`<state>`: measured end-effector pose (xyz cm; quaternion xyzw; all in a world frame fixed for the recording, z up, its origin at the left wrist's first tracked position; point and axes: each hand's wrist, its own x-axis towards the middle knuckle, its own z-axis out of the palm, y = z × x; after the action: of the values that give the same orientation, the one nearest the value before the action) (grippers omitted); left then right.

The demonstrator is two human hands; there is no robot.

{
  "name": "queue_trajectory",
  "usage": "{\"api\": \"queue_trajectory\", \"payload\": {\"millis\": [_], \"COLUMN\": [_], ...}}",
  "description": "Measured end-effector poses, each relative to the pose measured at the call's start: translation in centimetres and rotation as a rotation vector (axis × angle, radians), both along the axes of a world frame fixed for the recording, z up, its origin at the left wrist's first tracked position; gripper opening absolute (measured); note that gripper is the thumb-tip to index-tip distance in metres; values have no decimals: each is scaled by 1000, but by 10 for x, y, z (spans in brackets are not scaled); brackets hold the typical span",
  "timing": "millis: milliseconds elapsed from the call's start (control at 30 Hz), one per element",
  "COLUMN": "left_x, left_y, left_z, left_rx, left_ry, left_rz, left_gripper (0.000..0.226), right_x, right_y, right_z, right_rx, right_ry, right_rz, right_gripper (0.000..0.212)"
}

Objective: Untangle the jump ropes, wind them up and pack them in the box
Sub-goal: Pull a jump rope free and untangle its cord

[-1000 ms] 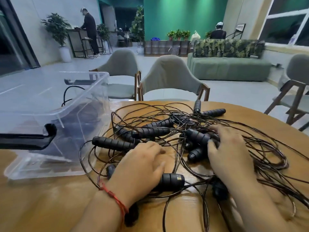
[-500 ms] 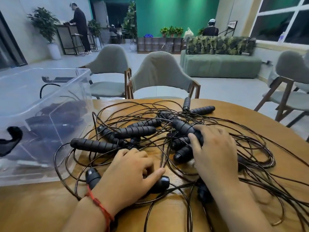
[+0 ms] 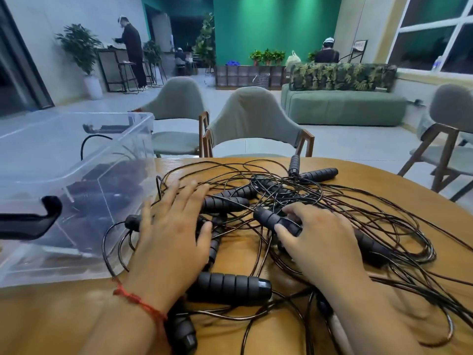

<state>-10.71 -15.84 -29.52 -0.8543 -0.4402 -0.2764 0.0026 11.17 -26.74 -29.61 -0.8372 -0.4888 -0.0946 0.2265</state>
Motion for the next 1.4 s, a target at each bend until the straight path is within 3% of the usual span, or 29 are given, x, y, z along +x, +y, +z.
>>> {"api": "queue_trajectory", "payload": {"millis": [167,300,400,600,733,867,967,1033,1133,1200,1267,1333,1400], "left_x": [-15,-25,-30,-31,-30,-25,-23,-19,-12,-8,-2,3,-2], "left_y": [6,16,19,12,14,13,9,3,-10,-18,-20,-20,-17], "left_z": [1,-1,-3,6,-4,-5,-3,2,16,22,27,33,39], "left_rx": [-141,-346,-364,-305,-354,-329,-282,-215,-247,-460,-787,-1089,-1193], "left_ry": [-10,-5,-22,0,5,-23,-38,-90,-272,-449,-774,-1120,-1443], "left_rz": [191,228,219,66,56,56,42,28,-22,-122,-263,-362,-406], "left_gripper": [19,9,17,41,15,13,11,19,36,51,55,53,39], "right_x": [-5,-5,-3,-11,-6,-5,-8,-14,-25,-34,-43,-47,-45], "right_y": [1,3,7,9,8,8,3,0,-2,-1,0,-2,-5], "right_z": [-3,-5,-9,2,4,0,4,8,11,12,12,12,14], "right_rx": [-71,84,278,738,998,1009,921,751,384,204,57,-69,-176], "right_ry": [-18,139,417,1230,1559,1563,1489,1389,1190,1154,1074,843,601], "right_rz": [4,-8,21,147,37,37,114,256,494,585,632,629,587], "right_gripper": [39,39,38,21,38,46,35,21,20,21,19,21,23]}}
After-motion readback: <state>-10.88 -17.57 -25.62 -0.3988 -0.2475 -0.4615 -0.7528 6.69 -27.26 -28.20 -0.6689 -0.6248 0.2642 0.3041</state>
